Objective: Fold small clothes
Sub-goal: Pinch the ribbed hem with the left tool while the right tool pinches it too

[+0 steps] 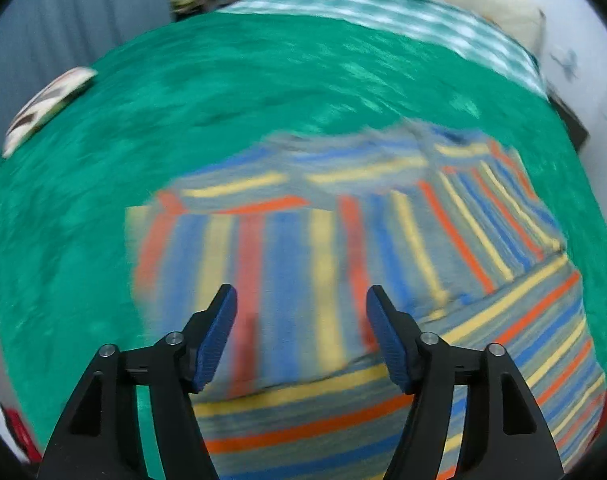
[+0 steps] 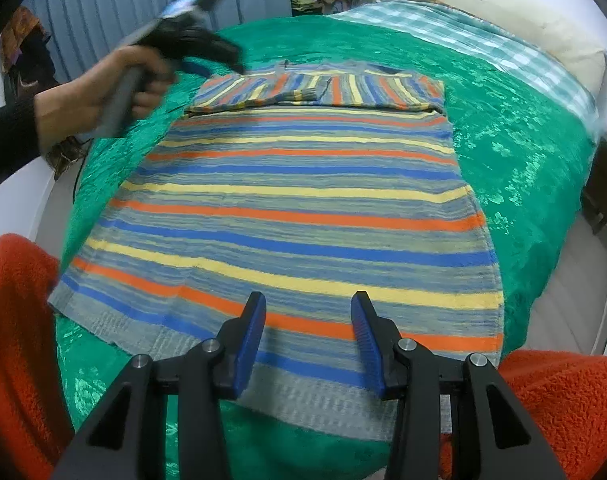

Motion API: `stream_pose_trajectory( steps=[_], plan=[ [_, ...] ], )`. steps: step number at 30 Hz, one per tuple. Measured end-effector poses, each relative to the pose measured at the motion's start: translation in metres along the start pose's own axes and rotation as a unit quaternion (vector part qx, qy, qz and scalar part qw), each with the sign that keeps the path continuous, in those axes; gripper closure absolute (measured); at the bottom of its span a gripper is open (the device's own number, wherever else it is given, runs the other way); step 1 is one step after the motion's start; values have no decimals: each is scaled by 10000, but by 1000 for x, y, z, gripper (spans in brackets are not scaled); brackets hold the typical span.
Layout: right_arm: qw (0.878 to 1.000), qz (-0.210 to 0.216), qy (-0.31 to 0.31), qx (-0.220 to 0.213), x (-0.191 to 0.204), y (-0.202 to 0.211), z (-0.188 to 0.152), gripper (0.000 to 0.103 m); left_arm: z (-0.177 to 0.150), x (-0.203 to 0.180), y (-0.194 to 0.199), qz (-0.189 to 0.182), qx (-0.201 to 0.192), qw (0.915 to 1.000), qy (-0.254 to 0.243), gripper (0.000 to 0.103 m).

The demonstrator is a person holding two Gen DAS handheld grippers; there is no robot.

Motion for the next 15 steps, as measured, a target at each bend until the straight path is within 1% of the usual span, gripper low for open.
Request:
stream_pose_trajectory(
  steps=[2, 3, 5, 6, 8, 10, 11, 13, 15],
  plan=[
    [10000, 3, 31, 16, 1, -1, 0, 58, -5, -17, -23, 20, 196, 9998, -47, 31],
    [10000, 0, 40, 28, 1, -1, 0, 58, -14, -27, -33, 203, 217, 9994, -156, 28],
    [10000, -9, 17, 37, -2, -1, -1, 58, -19, -35, -28, 546, -75, 9978, -361, 23],
    [10000, -19, -19, 13, -5, 1, -1, 58, -20, -34, -22, 538, -26, 9979, -358, 22],
    [9999, -59, -91, -46, -11, 4, 0, 58, -24, -28, -4, 315, 80, 9991, -256, 22],
    [9995, -126, -259, -128, -24, 9, 2, 58, -38, -25, 26, 227, -25, 9993, -311, 21],
    [9992, -153, -325, -149, -29, 11, 3, 58, -50, -25, 41, 189, -70, 9990, -390, 19],
    [9986, -163, -478, -132, -42, 11, 5, 55, -83, -26, 69, 76, -49, 9987, -504, 15],
    [9984, -54, -562, -44, -48, 8, 6, 54, -127, -32, 93, -129, 169, 9983, -537, 13]
  ],
)
Point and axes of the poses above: each gripper's, at about its wrist camera, not at the fingertips, and y roughly against the way its jaws point, x to its left, z to its top, the point moved 3 cm from there along -y, roughly the way its jaws point
